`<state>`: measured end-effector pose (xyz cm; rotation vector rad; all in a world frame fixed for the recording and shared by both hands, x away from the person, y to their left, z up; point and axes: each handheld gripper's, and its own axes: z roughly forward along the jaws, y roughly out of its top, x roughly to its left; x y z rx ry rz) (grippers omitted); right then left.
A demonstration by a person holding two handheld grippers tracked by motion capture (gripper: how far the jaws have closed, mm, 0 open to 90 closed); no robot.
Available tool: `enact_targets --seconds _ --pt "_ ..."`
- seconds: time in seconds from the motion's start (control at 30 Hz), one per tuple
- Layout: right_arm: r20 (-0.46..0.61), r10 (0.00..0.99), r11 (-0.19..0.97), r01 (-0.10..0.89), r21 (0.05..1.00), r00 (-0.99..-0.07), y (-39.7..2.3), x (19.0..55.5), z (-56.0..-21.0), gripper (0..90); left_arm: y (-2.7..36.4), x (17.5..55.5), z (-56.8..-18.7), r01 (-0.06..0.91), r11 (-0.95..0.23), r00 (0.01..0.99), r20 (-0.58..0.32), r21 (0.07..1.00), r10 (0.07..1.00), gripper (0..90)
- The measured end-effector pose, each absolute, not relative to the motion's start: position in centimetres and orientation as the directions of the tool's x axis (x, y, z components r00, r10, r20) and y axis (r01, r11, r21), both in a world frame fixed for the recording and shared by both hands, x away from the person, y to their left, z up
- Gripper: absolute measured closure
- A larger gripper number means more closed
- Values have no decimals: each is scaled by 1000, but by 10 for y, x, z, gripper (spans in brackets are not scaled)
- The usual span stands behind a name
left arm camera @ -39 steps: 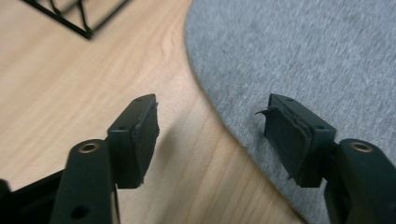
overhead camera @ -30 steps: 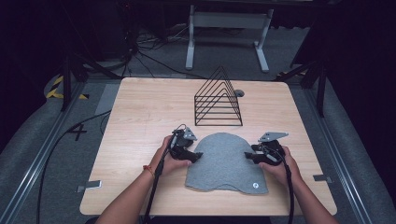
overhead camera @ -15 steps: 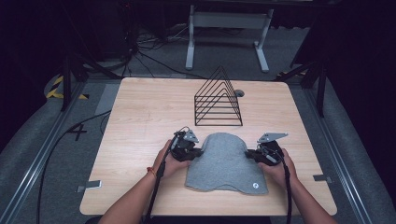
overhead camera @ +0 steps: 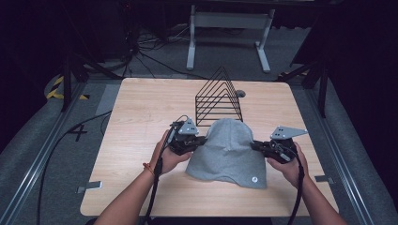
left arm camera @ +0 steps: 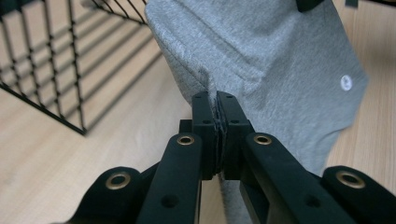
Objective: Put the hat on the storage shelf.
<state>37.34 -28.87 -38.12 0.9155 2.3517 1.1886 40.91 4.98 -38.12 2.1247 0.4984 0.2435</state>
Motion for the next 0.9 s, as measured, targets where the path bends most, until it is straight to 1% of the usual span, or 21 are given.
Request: enact_targets --seconds 0.1,0.13,0.27,0.37,0.4,0.43,0.47,0.5,0.53,0.57,0.67,0.73,0.8,0.83,0.87,0.9 --pt "-50 678 443 354 823 -733 -288 375 -362 853 48 409 -361 205 -508 913 24 837 408 878" --pt "-58 678 441 342 830 -733 -289 375 -355 852 48 409 -353 182 -519 912 53 835 406 878" --pt "-96 680 430 289 856 -727 -290 378 -323 853 47 412 -324 139 -507 910 92 851 405 879" --pt "-128 684 422 246 873 -718 -290 382 -299 854 48 414 -301 121 -476 901 104 871 420 879" --pt "-141 684 421 229 878 -716 -290 383 -291 854 49 416 -294 103 -478 898 125 873 422 879" --pt "-152 690 418 219 882 -707 -290 385 -283 854 49 416 -294 103 -478 898 125 873 422 879" --pt "-152 690 418 219 882 -707 -290 385 -283 854 49 418 -285 98 -469 893 131 878 431 879" --pt "-162 697 408 201 891 -698 -289 389 -266 854 50 422 -272 86 -460 885 144 884 442 878" --pt "-162 697 408 201 891 -698 -289 389 -266 854 50 422 -272 86 -460 885 144 884 442 878" --pt "-178 708 400 180 899 -684 -288 395 -250 854 51 428 -258 75 -449 877 156 890 455 879" --pt "-194 717 391 156 907 -669 -286 405 -226 855 54 438 -236 70 -427 872 153 901 465 879" --pt "-205 720 388 140 911 -662 -284 413 -212 855 55 444 -224 58 -418 861 166 907 480 879" --pt "-211 727 387 136 912 -653 -283 422 -201 855 56 447 -218 54 -415 855 173 908 489 879" --pt "-211 727 387 136 912 -653 -283 422 -201 855 57 451 -214 58 -404 851 166 913 498 879" --pt "-219 735 391 137 910 -642 -281 433 -192 855 58 456 -209 62 -402 847 165 913 505 879" --pt "-221 738 391 138 910 -638 -279 436 -190 856 58 462 -204 58 -407 839 177 912 515 879"
